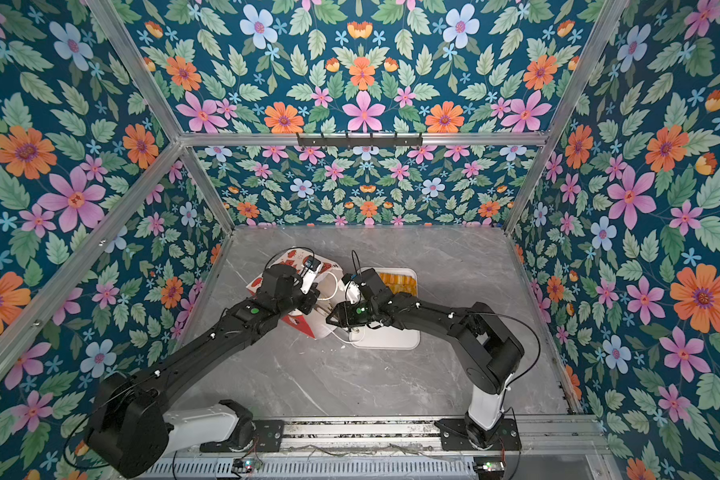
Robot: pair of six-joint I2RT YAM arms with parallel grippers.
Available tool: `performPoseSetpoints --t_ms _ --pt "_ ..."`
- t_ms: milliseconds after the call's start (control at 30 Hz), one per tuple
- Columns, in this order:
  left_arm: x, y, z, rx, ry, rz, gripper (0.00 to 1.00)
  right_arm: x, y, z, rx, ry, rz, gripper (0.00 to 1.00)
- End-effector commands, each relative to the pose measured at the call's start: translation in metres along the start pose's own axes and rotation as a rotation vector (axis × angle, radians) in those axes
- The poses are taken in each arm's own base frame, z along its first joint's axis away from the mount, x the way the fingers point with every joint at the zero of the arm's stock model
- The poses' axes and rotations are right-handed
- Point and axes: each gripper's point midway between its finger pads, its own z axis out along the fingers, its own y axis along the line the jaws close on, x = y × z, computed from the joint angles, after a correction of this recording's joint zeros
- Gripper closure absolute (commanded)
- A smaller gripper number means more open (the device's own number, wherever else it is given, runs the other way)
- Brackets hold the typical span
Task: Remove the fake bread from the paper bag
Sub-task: 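Move the right gripper's tongs back into the bag opening, then pinch the orange croissant-shaped bread inside the bag with the tongs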
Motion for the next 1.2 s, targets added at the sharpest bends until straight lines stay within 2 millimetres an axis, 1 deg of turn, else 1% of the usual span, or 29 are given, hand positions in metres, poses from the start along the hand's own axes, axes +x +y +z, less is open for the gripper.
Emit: performPoseSetpoints --t_ms 0,100,333,400,500,667,767,900,1067,1100,1167 --pt "-0.008 -0.003 -0.001 0.018 -0.026 -0.019 1.0 -0.015 0.017 0.002 -0.068 -0.039 -0.047 0.53" --pt "-0.008 -0.004 -0.002 0.023 -0.031 -0.021 1.0 -0.02 0.016 0.007 -0.071 -0.045 -0.052 0.53" --pt "-0.006 -0.007 -0.001 0.038 -0.04 -0.032 1.0 -0.027 0.008 0.029 -0.085 -0.035 -0.047 0.54" --pt "-0.005 -0.007 -0.002 0.037 -0.042 -0.035 1.0 -0.028 0.006 0.033 -0.087 -0.033 -0.042 0.58" --pt "-0.003 -0.007 -0.001 0.035 -0.045 -0.037 1.0 -0.028 0.007 0.033 -0.095 -0.04 -0.041 0.67" --pt "0.0 -0.005 0.0 0.022 -0.041 -0.038 1.0 -0.026 0.011 0.019 -0.088 -0.065 -0.058 0.72" --pt "0.002 0.0 0.001 -0.007 -0.034 -0.043 1.0 -0.019 0.013 0.009 -0.077 -0.056 -0.05 0.74" --pt "0.001 0.006 0.0 -0.042 -0.039 -0.044 1.0 -0.008 0.012 -0.006 -0.053 -0.062 -0.04 0.75" --pt "-0.004 0.017 -0.003 -0.107 -0.071 -0.054 1.0 0.002 0.013 -0.024 -0.027 -0.068 -0.035 0.75" --pt "-0.005 0.018 -0.003 -0.112 -0.076 -0.056 1.0 0.001 0.019 -0.032 -0.033 -0.084 -0.043 0.75" --pt "-0.006 0.019 -0.003 -0.115 -0.079 -0.056 1.0 0.003 0.02 -0.038 -0.021 -0.09 -0.045 0.75"
